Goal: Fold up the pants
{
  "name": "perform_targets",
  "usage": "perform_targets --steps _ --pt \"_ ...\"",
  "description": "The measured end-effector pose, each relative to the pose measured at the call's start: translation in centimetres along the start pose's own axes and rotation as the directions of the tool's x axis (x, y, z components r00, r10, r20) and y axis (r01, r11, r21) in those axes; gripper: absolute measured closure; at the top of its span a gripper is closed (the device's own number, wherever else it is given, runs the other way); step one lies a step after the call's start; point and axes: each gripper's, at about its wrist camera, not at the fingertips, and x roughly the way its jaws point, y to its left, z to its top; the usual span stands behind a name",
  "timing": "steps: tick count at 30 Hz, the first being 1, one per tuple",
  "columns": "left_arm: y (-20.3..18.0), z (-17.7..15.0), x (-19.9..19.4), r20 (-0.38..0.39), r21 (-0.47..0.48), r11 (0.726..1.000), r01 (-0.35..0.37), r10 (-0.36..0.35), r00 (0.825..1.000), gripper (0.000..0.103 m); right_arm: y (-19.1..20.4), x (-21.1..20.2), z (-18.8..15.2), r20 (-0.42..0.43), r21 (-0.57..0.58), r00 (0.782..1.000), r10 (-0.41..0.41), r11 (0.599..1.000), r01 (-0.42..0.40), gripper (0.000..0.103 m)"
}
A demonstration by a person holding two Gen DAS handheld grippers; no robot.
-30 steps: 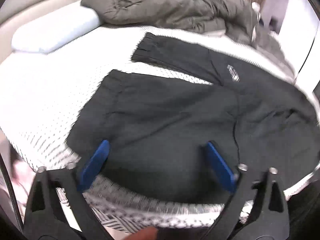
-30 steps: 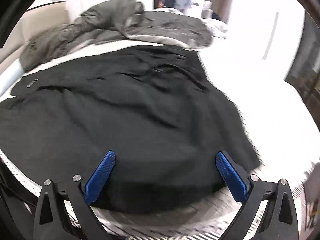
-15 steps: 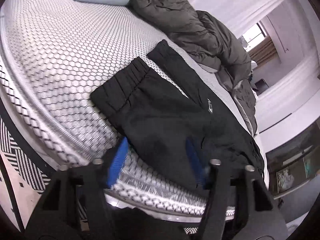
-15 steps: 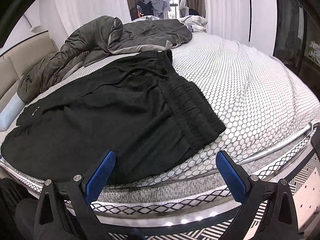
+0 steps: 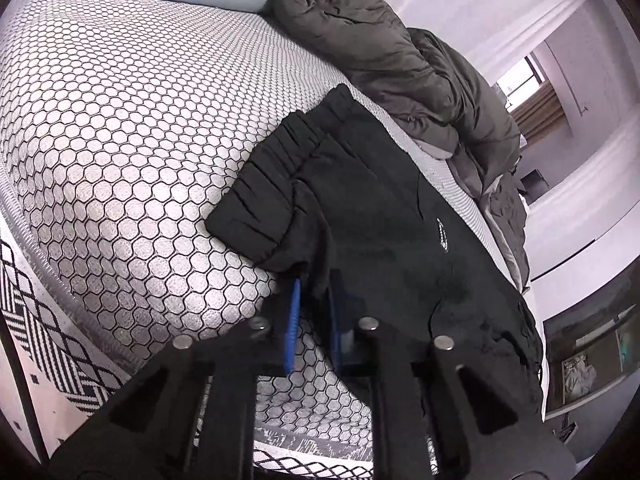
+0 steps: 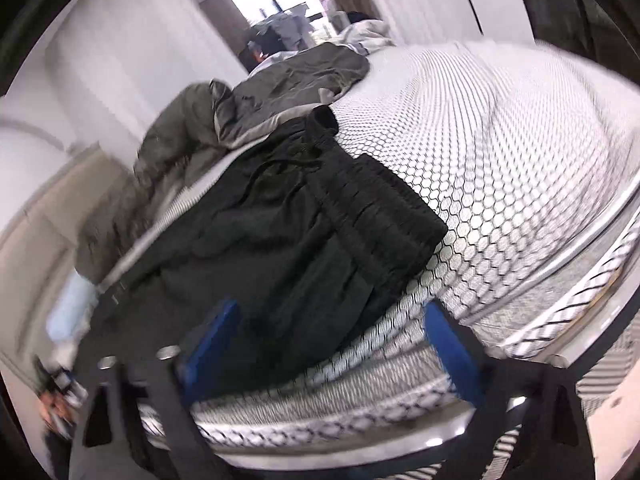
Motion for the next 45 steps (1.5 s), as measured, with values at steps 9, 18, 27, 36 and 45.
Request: perform_targets --steps 9,18,27,36,45 --pt "-0.8 0.4 -3.6 0.071 0.017 1.0 -0.014 0.013 0.997 0.101 -1.6 -2.1 0.5 0.09 0.103 0.993 0.08 0.991 -0.089 0.092" --pt "-5.9 5.0 -5.4 0.154 0.098 0.995 -0.025 0.01 0.988 0.103 5.8 -5.3 6.4 0.241 -0.071 0.962 0.129 0.991 -0.115 0.092" --pt "-11.8 14.9 0.8 0.156 0.12 0.989 -0.083 0.064 0.986 0.103 11.1 0.6 16.3 0.284 -0.129 0.956 0.072 0.991 -0.036 0.092" --pt "-15.1 23.6 15.2 0.025 0.123 0.96 -0.251 0.25 0.968 0.091 15.0 16.9 25.2 0.143 -0.117 0.96 -0.241 0.959 0.258 0.066" --pt "-14.2 21.4 14.8 0.052 0.111 0.968 -0.225 0.22 0.974 0.036 15.2 16.7 22.1 0.153 -0.122 0.959 -0.238 0.959 0.257 0.022"
